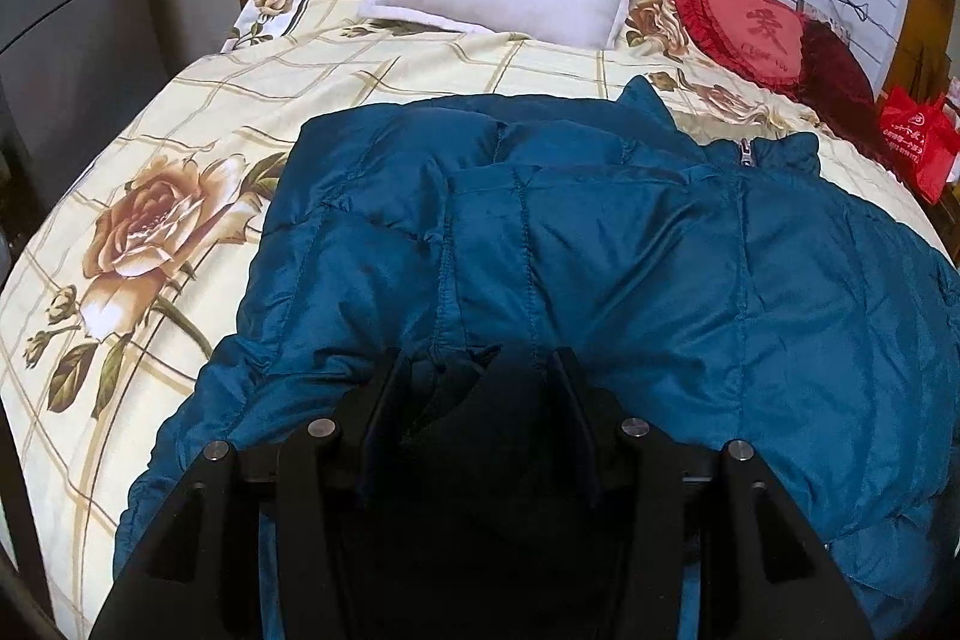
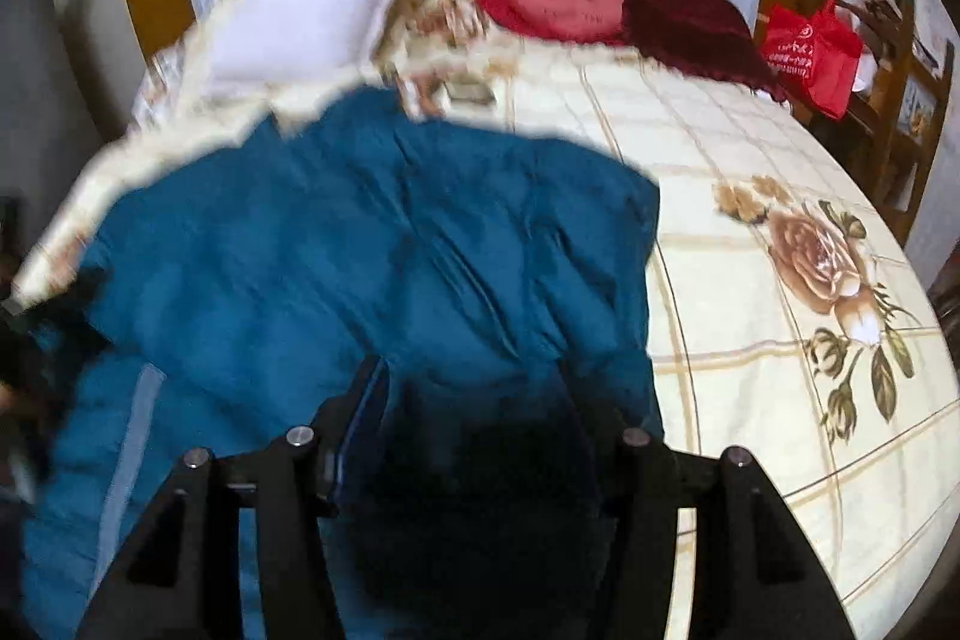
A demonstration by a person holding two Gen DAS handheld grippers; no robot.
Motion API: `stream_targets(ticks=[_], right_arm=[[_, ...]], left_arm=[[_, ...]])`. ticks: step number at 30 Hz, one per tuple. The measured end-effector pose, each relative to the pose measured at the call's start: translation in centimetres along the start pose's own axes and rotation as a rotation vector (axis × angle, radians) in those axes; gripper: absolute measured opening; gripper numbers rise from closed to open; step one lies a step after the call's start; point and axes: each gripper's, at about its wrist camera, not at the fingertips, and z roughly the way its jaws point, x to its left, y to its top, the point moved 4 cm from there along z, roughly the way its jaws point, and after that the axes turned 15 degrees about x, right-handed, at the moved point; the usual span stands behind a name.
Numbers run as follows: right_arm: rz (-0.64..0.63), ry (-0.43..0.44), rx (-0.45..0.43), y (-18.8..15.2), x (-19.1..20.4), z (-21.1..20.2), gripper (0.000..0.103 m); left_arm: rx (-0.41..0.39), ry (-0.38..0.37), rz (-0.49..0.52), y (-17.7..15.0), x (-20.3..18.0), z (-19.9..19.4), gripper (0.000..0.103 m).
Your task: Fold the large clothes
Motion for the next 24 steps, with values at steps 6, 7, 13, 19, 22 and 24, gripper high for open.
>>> stream_targets(ticks=[6,7,13,19,22,24], right_arm=[[0.013,-0.023,0.003,4.0,1.2,2.3,0.07],[0.023,-0.041,0.026,4.5,1.1,3.6,0.07],[0.048,-0.066,0.097,4.5,0.5,8.4,0.073],[0.06,-0.026,0.065,3.2,0.7,4.8,0.073],[0.051,0.007,0.031,1.5,0.3,2.2,0.073],[0.02,-0.018,0.037,-0.2,0.1,1.2,0.073]], left_arm=[[-0.003,0.0,-0.001,-0.1,0.0,0.1,0.03],[-0.005,0.001,-0.001,-0.1,0.0,0.1,0.031],[-0.009,-0.003,0.001,-0.1,0.0,0.2,0.032],[-0.005,-0.027,-0.004,-0.1,0.3,0.0,0.033],[0.017,-0.091,-0.016,-0.5,1.1,-0.8,0.033],[0.018,-0.14,-0.041,-1.1,1.9,-1.8,0.033]])
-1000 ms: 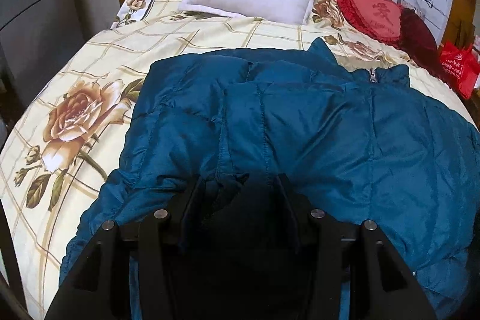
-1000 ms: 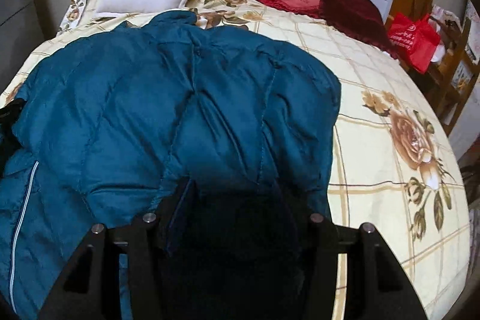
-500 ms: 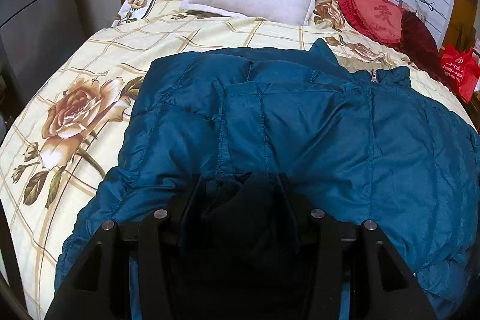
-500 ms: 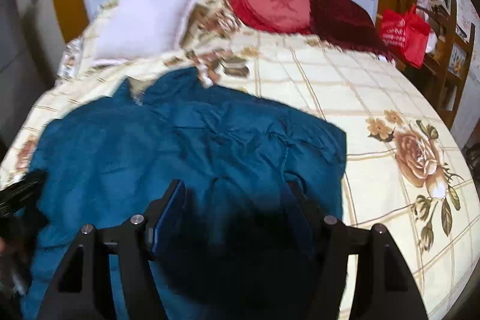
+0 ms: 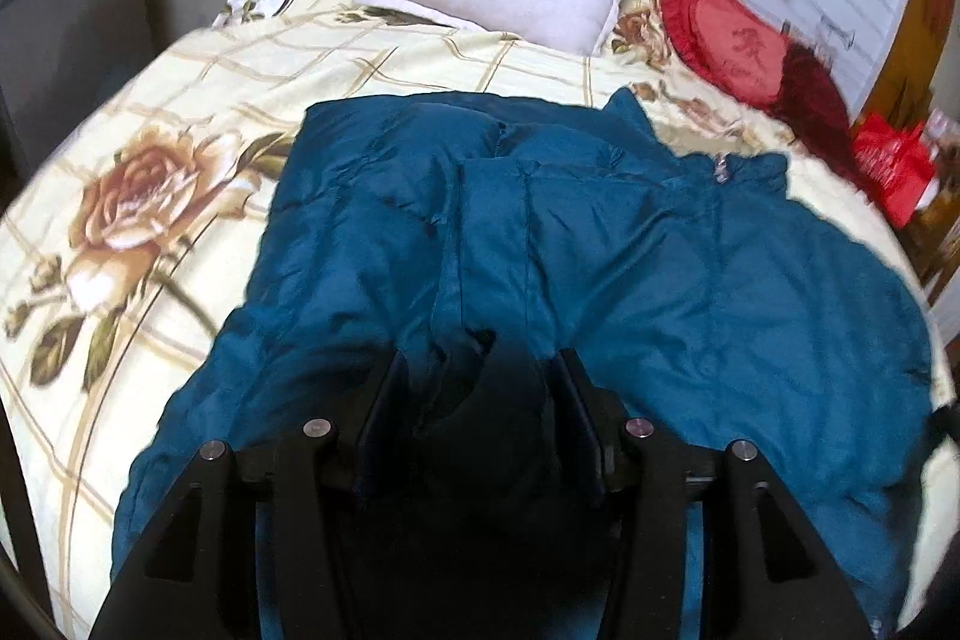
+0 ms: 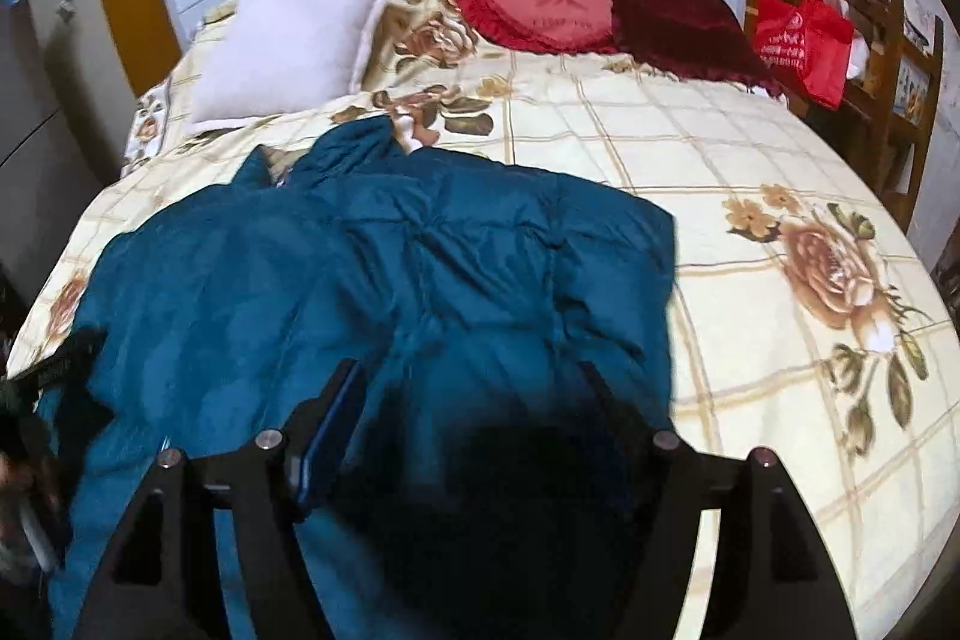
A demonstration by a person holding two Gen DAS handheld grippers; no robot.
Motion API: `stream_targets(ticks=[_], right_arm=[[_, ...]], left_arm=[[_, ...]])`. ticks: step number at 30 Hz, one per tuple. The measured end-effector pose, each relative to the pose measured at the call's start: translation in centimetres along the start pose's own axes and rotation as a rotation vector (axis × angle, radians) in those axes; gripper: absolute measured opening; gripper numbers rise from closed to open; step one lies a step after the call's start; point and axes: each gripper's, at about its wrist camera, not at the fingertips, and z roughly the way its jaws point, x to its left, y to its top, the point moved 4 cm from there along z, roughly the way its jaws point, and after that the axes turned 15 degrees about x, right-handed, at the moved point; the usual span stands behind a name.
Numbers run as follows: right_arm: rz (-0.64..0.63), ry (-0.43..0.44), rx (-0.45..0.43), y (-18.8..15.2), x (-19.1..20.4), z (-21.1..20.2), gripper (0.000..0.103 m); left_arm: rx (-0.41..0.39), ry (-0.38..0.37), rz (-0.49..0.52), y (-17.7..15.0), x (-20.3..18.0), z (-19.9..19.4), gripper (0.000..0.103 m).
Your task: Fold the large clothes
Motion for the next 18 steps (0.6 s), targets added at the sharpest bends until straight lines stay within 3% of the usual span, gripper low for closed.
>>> stream_targets(ticks=[4,8,12,18], right_arm=[[-0.005,-0.123,0.085,-1.3,-1.4,2.1,0.073],[0.009,-0.099,0.064,-1.4,-1.0,1.4,0.073],[-0.005,-0.033,0.002,-2.8,0.5,-2.6,0.073],[-0.029,0.024,0.048,-6.9,1.7,-5.4,0.077]], left_arm=[[-0.022,-0.014,-0.008,-1.5,0.8,-1.9,0.033],[-0.026,0.021,0.015,-3.7,1.2,-3.9,0.033],[-0.051,0.052,0.048,-6.0,1.9,-6.4,0.033],[-0.065,0.083,0.089,-9.1,2.9,-9.3,0.033]])
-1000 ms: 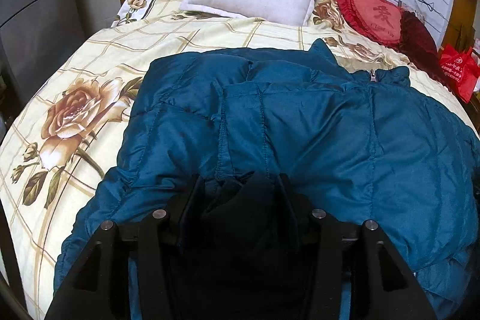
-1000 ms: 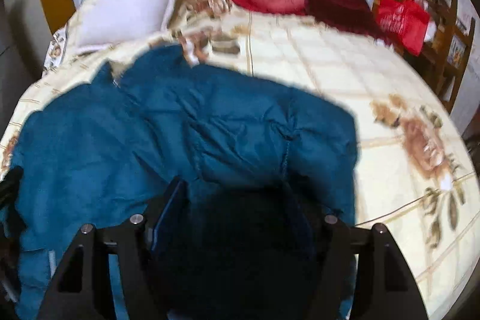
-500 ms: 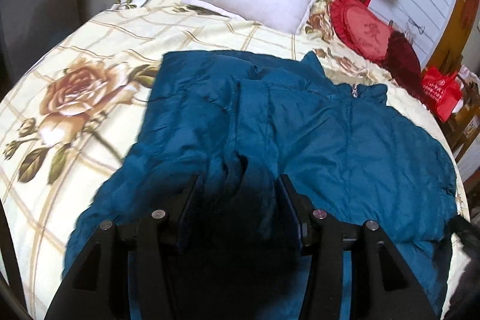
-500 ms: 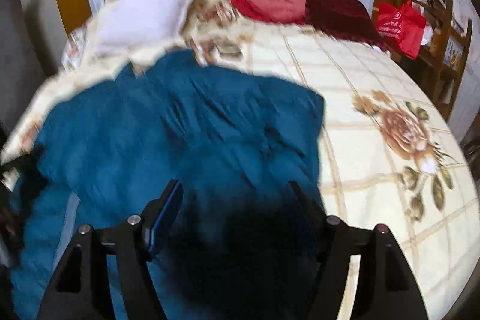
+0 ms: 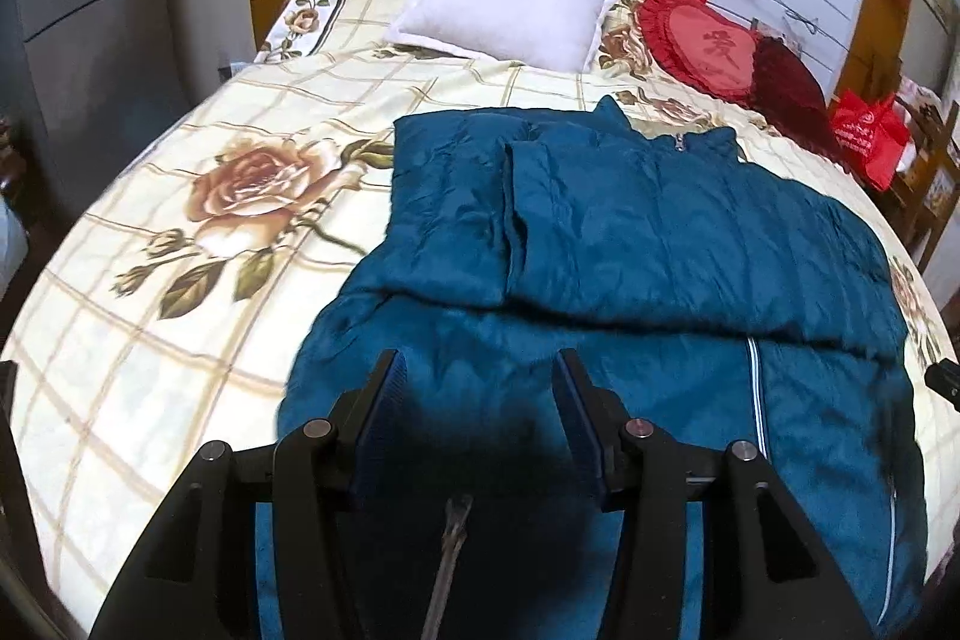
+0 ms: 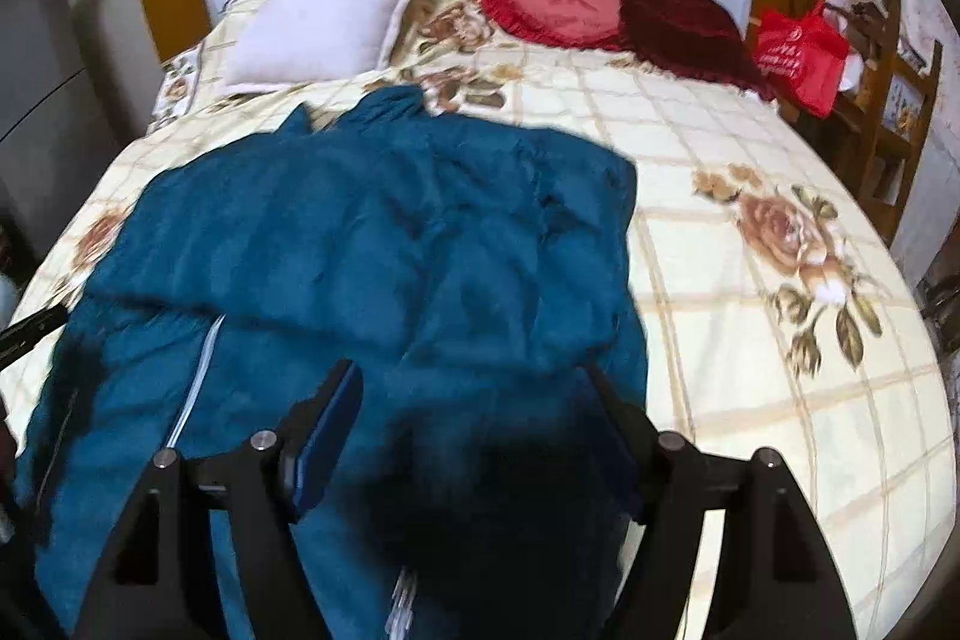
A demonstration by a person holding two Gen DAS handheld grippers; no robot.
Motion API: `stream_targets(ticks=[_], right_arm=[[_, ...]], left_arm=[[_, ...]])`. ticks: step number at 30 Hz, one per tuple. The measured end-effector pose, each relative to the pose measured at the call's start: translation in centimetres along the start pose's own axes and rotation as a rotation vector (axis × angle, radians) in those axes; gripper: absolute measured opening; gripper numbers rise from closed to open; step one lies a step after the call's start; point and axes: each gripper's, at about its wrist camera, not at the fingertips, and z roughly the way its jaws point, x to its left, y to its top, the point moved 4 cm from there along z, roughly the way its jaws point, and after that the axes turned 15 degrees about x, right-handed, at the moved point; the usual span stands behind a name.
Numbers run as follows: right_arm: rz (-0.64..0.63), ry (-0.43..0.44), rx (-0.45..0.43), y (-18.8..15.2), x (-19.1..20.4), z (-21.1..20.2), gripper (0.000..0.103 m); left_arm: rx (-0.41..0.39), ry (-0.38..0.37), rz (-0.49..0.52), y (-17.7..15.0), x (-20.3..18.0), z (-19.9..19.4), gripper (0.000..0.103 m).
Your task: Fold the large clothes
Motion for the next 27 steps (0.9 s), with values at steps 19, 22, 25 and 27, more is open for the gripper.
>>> stream_targets(ticks=[19,22,25,27], right_arm=[[-0.011,0.042,0.058,-10.3,1.9,-2.6,0.077],[-0.01,0.048,0.059,-10.8,2.1,-2.7,0.078],[-0.012,0.057,0.072,-11.4,2.4,-2.6,0.078],[-0.013,0.059,0.079,-11.8,2.6,-2.5,0.078]], left_arm=[[0.004,0.046,0.057,-8.6,1.6,-4.0,0.033],[0.008,0.062,0.066,-9.7,1.8,-4.1,0.033],[0.014,0.064,0.067,-10.4,2.0,-4.3,0.033],[0.012,0.07,0.069,-10.8,2.1,-4.4,0.033]])
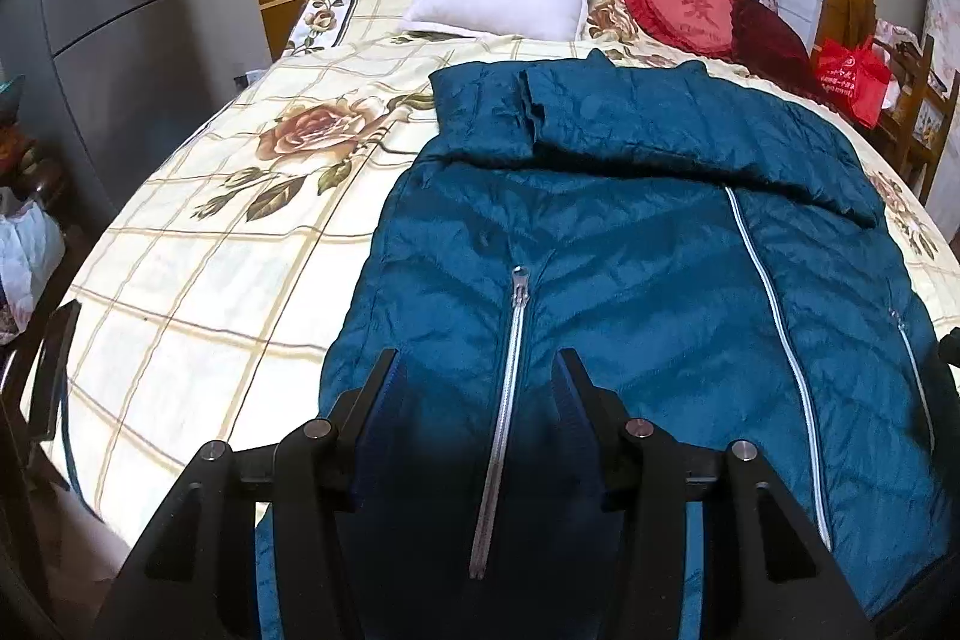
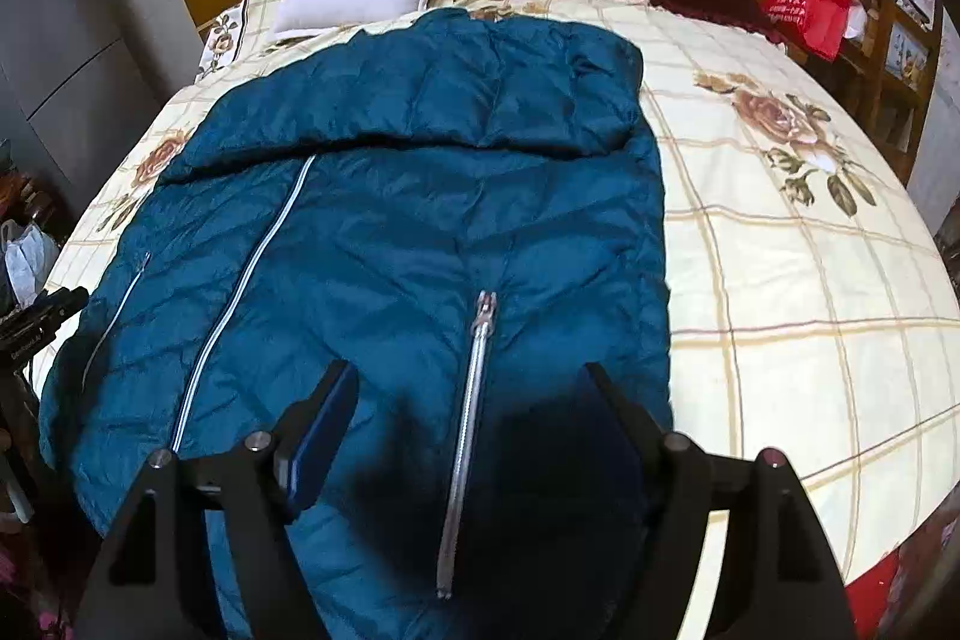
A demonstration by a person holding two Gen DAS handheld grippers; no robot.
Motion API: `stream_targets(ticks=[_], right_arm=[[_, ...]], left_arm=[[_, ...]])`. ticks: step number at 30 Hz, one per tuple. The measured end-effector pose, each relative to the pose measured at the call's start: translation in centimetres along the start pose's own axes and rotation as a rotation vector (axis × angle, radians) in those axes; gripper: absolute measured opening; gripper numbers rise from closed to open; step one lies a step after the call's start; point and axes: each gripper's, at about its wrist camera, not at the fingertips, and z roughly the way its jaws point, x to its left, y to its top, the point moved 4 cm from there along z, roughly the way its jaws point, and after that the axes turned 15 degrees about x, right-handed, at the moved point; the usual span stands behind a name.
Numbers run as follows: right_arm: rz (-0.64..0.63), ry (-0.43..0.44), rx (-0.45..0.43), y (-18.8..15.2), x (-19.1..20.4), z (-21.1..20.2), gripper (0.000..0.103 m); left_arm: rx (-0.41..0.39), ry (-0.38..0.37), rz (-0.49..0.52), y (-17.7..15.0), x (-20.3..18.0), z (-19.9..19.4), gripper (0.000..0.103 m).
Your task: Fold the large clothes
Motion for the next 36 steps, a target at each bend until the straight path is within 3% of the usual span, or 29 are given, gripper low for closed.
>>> stream_targets(ticks=[36], right_arm=[[-0.052,-0.001,0.076,-5.2,1.4,0.1,0.082]], left_arm=[[0.069,0.007,-0.024,-5.4,3.4,-0.7,0.033]])
